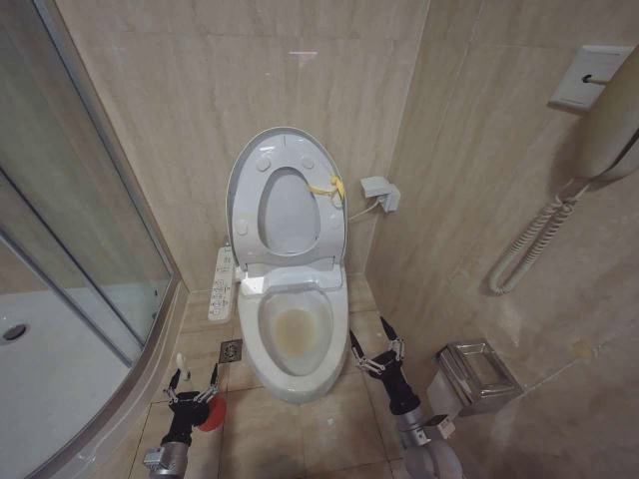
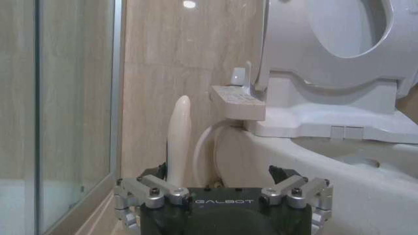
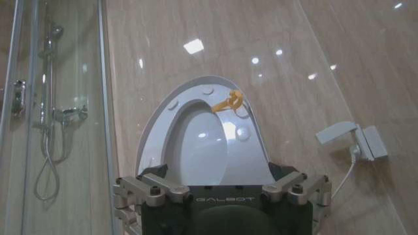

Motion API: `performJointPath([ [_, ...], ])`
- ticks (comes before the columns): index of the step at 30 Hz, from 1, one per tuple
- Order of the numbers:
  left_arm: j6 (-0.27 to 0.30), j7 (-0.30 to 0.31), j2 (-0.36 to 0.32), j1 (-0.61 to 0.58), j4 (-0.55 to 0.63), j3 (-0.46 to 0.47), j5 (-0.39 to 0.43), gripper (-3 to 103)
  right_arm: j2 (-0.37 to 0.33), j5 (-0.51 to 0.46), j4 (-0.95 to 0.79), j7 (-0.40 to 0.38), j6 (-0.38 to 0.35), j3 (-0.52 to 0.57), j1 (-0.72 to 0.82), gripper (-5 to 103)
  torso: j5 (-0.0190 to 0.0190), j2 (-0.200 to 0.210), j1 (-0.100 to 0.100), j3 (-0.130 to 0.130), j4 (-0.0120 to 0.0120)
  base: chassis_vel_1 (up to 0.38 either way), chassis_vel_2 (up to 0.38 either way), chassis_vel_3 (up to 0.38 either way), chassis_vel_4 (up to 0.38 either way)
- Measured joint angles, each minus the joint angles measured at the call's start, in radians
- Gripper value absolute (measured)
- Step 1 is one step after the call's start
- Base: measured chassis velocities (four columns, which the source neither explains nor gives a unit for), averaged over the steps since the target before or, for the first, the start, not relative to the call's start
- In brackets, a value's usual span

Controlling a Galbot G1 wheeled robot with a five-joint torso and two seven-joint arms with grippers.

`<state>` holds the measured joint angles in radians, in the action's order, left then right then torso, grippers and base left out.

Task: Open the toilet lid, clean the toilet bowl with a toilet brush, close the toilet lid, and flush.

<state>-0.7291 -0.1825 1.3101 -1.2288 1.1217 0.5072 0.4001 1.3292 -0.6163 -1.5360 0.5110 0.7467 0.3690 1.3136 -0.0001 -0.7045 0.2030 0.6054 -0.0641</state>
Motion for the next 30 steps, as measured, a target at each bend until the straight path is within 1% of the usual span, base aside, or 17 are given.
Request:
performJointPath([
  [8, 0.002, 0.002, -0.012, 0.004, -0.003, 0.001, 0.01, 100, 0.01, 0.003, 0.013, 0.0, -0.001, -0.005, -0.012, 100, 0.0, 0.0, 0.0, 0.0, 0.0, 0.0, 0.0, 0.0, 0.0],
  [22, 0.001, 0.0, -0.008, 0.037, -0.054, -0.012, 0.01, 100, 0.014, 0.006, 0.018, 0.0, -0.002, 0.002, -0.012, 100, 0.0001, 0.0, 0.0, 0.0, 0.0, 0.0, 0.0, 0.0, 0.0],
  [30, 0.002, 0.0, -0.005, 0.029, -0.028, -0.016, 0.009, 100, 0.017, 0.01, 0.02, -0.001, -0.003, 0.002, -0.018, 100, 0.0, 0.0, 0.0, 0.0, 0.0, 0.0, 0.0, 0.0, 0.0],
])
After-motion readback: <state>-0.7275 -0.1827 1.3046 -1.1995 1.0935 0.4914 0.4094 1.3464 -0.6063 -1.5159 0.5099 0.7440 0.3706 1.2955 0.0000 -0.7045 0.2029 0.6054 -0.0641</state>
